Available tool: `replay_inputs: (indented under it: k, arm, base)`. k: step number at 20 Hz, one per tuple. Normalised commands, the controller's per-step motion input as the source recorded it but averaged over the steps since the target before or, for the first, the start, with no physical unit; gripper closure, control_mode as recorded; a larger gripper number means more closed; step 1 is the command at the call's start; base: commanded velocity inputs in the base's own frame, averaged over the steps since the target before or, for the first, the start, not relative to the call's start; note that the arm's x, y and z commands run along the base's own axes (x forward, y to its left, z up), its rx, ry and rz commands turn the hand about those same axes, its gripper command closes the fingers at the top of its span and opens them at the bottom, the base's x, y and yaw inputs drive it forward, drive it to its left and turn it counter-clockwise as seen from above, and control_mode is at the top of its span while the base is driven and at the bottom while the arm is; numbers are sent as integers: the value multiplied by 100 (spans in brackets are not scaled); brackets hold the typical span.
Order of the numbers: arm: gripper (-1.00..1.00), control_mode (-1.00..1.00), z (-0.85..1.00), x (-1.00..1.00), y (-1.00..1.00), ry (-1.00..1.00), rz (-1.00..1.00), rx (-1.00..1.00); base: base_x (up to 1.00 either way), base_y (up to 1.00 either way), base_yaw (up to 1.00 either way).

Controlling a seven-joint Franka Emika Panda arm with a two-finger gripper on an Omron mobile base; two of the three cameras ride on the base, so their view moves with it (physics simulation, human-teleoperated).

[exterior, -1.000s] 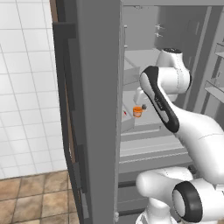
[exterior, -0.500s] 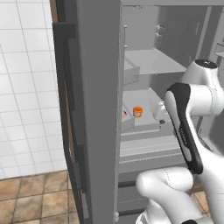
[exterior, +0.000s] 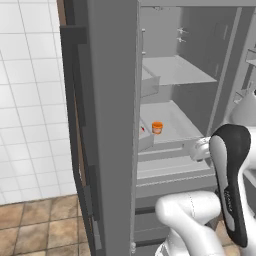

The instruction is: Place the mustard and ketchup from the counter to the top shelf of the fridge. If the existing items in the fridge are on the top shelf, move them to other shelves.

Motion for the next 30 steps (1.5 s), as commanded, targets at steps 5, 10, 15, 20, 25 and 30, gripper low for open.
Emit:
replay_inputs:
  k: [5, 10, 15, 20, 25, 30]
  arm:
    - [-100, -100, 0, -6, 2, 0, 2, 0]
    - [-100, -100, 0, -7, 0, 0, 0, 0]
    - [-100, 100, 0, -10, 0, 0, 0, 0]
    - [-100, 100, 0, 0, 0, 0, 0, 0]
    - [-100, 100, 0, 0, 0, 0, 0, 0]
    - [-100, 100, 0, 0, 0, 0, 0, 0]
  base:
    - [0, 0, 0]
    - [0, 0, 0]
    - [-72, 0, 2]
    - [-100, 0, 2]
    - [-100, -11, -20]
    - [-80, -28, -61]
